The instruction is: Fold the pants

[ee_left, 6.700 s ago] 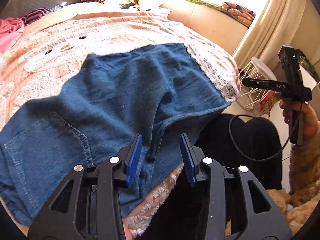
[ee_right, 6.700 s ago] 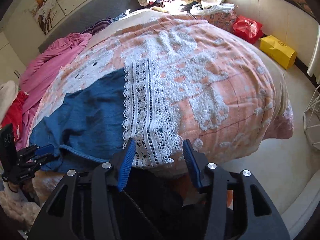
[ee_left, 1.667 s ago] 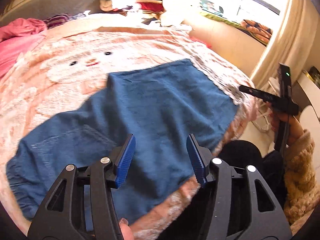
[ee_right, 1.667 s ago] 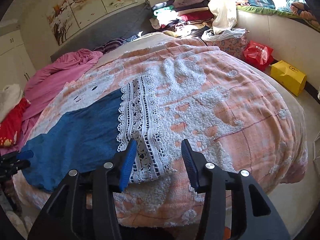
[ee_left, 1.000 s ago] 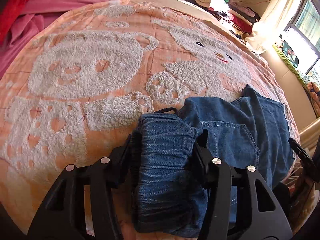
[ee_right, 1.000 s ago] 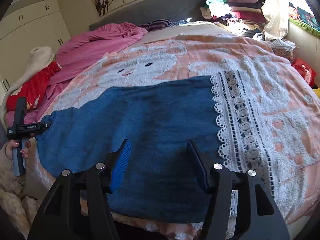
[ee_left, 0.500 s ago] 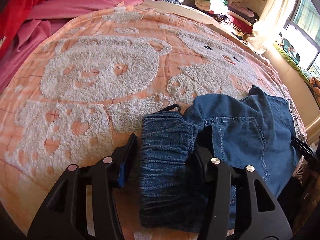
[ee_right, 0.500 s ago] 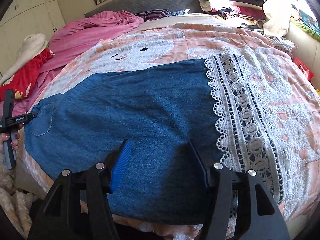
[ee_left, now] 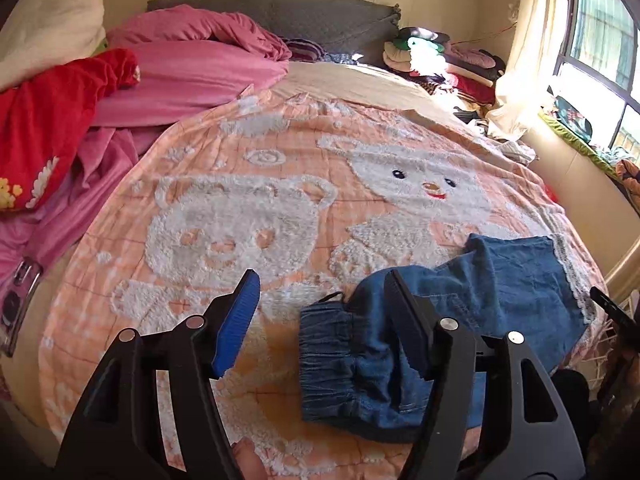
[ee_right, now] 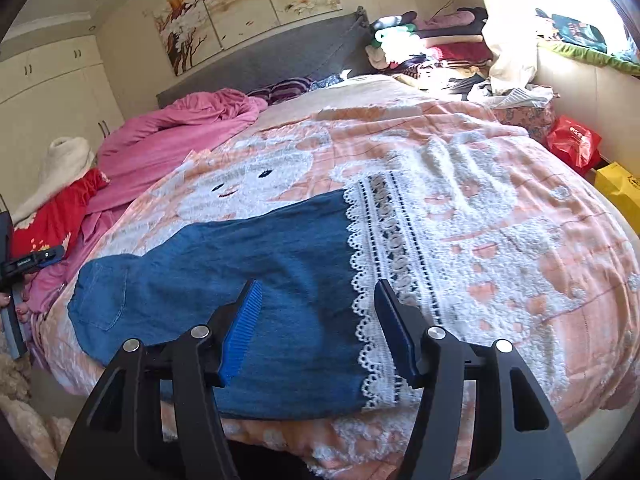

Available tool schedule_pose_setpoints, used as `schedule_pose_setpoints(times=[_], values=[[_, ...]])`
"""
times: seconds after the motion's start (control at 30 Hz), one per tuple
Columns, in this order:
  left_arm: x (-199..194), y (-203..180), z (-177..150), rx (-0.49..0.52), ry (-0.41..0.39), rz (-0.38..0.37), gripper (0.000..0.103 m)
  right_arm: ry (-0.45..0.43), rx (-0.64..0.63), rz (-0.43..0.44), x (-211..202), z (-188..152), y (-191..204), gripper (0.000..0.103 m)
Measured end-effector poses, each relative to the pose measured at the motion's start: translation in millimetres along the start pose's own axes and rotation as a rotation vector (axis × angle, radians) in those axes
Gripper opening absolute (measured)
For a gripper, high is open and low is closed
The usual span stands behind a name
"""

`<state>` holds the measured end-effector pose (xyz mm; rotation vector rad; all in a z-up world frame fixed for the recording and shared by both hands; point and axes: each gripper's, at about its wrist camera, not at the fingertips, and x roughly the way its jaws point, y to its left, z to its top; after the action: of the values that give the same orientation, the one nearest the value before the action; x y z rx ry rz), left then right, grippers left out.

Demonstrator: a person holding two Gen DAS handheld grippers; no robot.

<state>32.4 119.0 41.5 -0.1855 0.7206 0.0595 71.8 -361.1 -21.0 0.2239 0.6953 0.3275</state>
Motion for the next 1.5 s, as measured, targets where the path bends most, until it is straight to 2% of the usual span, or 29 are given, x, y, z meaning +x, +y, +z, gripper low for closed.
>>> schedule_pose_setpoints(times=[0.1, 0.27, 0.4, 0.5, 0.57, 0.77, 0.83, 1.0, 1.03, 1.1, 1.17, 1.3, 1.4, 1.5], values=[[3, -30, 4, 0.047, 0.001, -0.083, 0.061, -0.041, 0.036, -0.045, -19, -1, -19, 0.057], [31, -98, 1, 0.129, 0.048, -0.232, 0.062, -0.069, 0.131, -0.12, -43, -10, -54, 0.057], [61, -162, -6, 0.213, 0.109, -0.341, 0.062, -0.03, 0.132, -0.155, -44, -19, -62, 0.056], [87, -211, -14, 0.285, 0.17, -0.397, 0.062, 0.013, 0.116, -0.139, -32, -24, -59, 0.049], [102, -236, -19, 0.324, 0.199, -0.414, 0.062, 0.044, 0.102, -0.137, -22, -26, -55, 0.048], [135, -291, -19, 0.478, 0.173, -0.351, 0.062, 0.111, 0.087, -0.134, 7, -26, -50, 0.046], [151, -300, -12, 0.489, 0.208, -0.353, 0.062, 0.119, 0.074, -0.152, 13, -25, -49, 0.043], [197, -295, -6, 0.475, 0.224, -0.217, 0.062, 0.122, 0.099, -0.21, 21, -22, -57, 0.039], [206, -290, -6, 0.46, 0.232, -0.209, 0.066, 0.125, 0.094, -0.214, 23, -21, -58, 0.039], [218, -277, -6, 0.412, 0.242, -0.227, 0.074, 0.131, 0.08, -0.232, 28, -21, -57, 0.039], [224, -270, -5, 0.381, 0.248, -0.247, 0.075, 0.136, 0.076, -0.244, 31, -21, -57, 0.04], [225, -271, -4, 0.378, 0.234, -0.242, 0.075, 0.134, 0.091, -0.243, 34, -20, -59, 0.041], [214, -271, -2, 0.379, 0.217, -0.242, 0.075, 0.114, 0.122, -0.218, 26, -19, -60, 0.043], [191, -274, -1, 0.4, 0.183, -0.271, 0.075, 0.071, 0.136, -0.198, 13, -16, -59, 0.052]])
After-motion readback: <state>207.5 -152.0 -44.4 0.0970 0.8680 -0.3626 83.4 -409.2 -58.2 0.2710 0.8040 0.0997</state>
